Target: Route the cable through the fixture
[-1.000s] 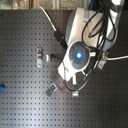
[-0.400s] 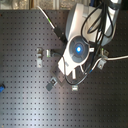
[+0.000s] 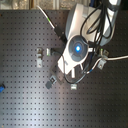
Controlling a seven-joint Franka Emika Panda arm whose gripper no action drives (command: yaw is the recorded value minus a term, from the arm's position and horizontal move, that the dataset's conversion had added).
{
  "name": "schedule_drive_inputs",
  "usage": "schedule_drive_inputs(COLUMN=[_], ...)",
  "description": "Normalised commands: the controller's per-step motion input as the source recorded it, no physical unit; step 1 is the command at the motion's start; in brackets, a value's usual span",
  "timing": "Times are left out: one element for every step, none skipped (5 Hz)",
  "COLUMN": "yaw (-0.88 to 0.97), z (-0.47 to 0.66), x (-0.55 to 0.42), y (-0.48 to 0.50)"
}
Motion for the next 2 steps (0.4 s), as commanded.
schedule_drive_inputs(yaw=[0.16,0.00], z=[0.48,0.01], x=[0.040,0.000], y=[0.008,0.000])
